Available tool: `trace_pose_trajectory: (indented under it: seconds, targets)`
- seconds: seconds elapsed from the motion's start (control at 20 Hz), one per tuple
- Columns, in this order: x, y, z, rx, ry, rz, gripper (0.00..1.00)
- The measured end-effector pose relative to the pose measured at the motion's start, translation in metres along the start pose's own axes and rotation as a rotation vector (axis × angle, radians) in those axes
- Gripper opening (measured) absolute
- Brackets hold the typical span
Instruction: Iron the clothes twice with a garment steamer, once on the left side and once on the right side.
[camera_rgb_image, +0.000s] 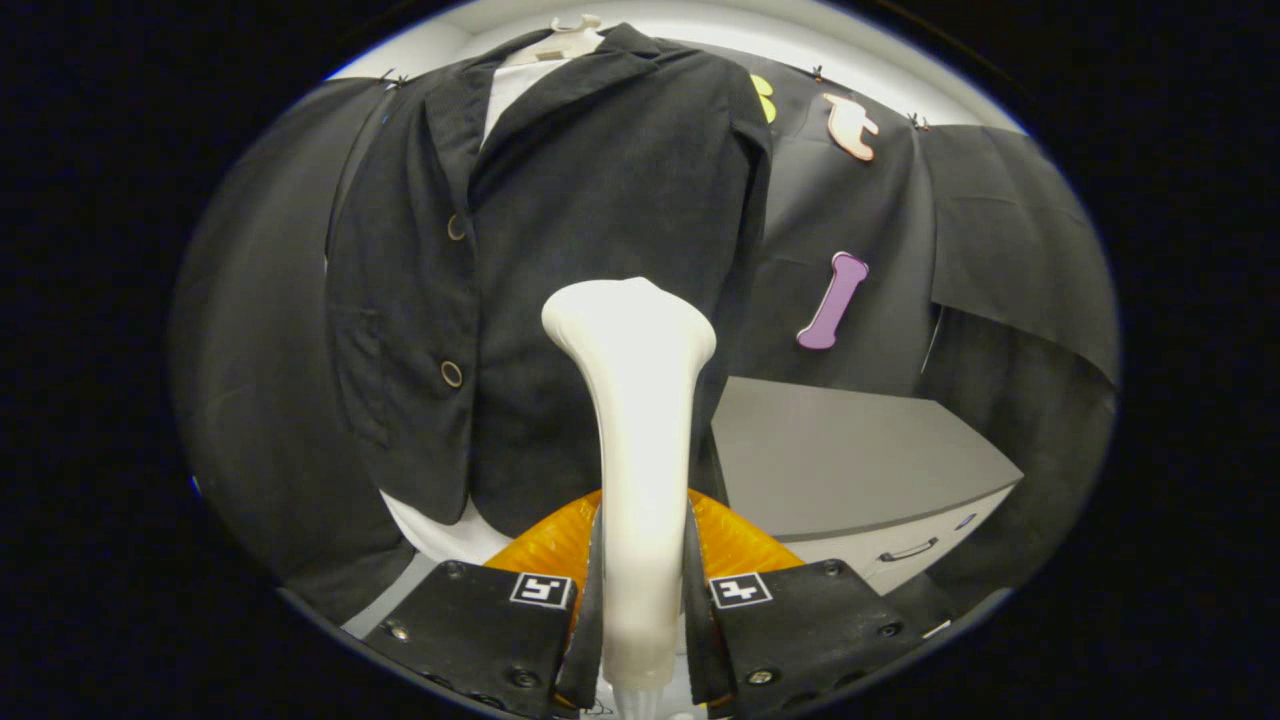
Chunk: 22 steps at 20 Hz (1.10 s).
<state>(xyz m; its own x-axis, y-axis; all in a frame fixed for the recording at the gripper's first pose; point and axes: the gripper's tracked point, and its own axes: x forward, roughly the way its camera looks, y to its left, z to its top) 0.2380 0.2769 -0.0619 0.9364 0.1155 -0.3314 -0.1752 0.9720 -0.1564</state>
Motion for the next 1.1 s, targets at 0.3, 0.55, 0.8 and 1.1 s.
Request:
trace_pose_trajectory:
  seconds: [0.3, 0.55, 0.8, 1.1]
  targets:
    - [0.008, 0.001, -0.027, 0.005, 0.038, -0.003, 0.37]
    - [0.016, 0.004, -0.05, 0.002, 0.064, -0.003, 0.37]
    - [0.023, 0.007, -0.082, -0.004, 0.11, 0.01, 0.37]
    - [0.027, 0.005, -0.119, -0.024, 0.158, 0.009, 0.37]
